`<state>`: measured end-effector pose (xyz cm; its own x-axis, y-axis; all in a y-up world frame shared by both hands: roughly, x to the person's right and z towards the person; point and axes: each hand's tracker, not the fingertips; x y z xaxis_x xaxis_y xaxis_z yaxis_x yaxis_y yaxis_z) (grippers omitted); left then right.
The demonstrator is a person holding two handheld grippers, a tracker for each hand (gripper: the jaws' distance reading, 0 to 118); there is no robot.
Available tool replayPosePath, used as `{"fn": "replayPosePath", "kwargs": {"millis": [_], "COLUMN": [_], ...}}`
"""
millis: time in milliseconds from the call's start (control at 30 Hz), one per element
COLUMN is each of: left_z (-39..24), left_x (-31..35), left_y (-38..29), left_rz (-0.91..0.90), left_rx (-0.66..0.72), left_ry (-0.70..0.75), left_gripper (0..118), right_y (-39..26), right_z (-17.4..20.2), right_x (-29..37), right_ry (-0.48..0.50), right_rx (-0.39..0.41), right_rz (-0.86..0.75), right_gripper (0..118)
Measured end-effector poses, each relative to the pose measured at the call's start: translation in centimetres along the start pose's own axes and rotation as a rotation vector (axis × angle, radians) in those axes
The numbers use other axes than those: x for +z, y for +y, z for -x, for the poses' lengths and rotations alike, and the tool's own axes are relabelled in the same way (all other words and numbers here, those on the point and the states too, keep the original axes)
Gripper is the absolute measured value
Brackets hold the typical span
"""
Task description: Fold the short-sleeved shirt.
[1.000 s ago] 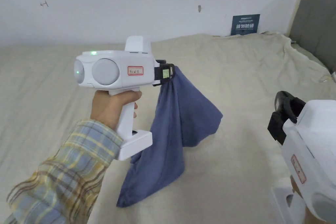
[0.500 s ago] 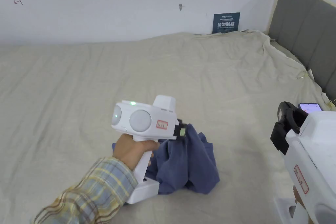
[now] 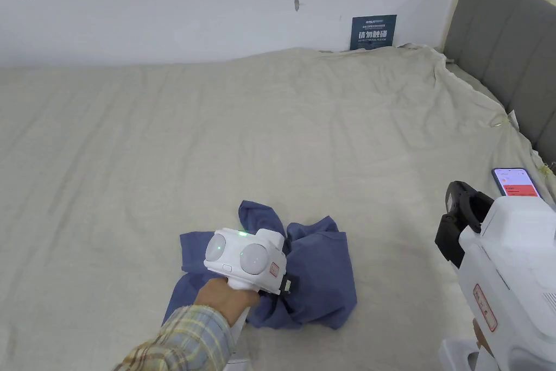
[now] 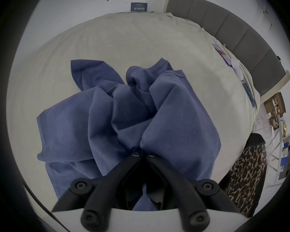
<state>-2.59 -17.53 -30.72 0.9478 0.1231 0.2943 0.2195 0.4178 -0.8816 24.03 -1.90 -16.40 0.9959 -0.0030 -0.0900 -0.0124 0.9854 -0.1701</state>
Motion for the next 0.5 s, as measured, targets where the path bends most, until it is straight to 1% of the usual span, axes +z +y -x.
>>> {"fn": "replayPosePath", "kwargs": {"millis": [33,67,133,167,200,233,367,500], "left_z": [0.0,0.2,0.3,0.4,0.5,0.8,1.9,2.7], "left_x": [0.5,0.7,1.7,2.4,3.1,4.0,9.2,14.9], "left_y": [-0.1,0.0,0.1,0.0,-0.1,-0.1,-0.3,-1.2], "left_rz": [-0.010,-0.016,-0.035,-0.055,-0.078,-0.095,-0.258,-0.442], "left_rx": [0.018,0.033,0.041,0.035,0.028,0.027,0.068,0.074], "left_ry": [-0.004,-0.002,0.030,0.059,0.073,0.078,0.043,0.072], "left_gripper": [15,27,75,96,114,118,118,118], "right_y": [0.0,0.0,0.1,0.2,0.3,0.4,1.0,1.6], "right_z": [0.0,0.0,0.1,0.1,0.1,0.2,0.4,0.6], "right_x": [0.0,0.0,0.0,0.0,0.1,0.1,0.1,0.1], "right_ry": [0.000,0.002,0.004,0.005,0.007,0.008,0.013,0.018], "right_rx": [0.000,0.000,0.003,0.004,0.005,0.004,0.003,0.004], "right_rz": [0.001,0.002,0.001,-0.001,-0.004,-0.007,-0.023,-0.046], "right_gripper": [0,0,0,0,0,0,0,0]}}
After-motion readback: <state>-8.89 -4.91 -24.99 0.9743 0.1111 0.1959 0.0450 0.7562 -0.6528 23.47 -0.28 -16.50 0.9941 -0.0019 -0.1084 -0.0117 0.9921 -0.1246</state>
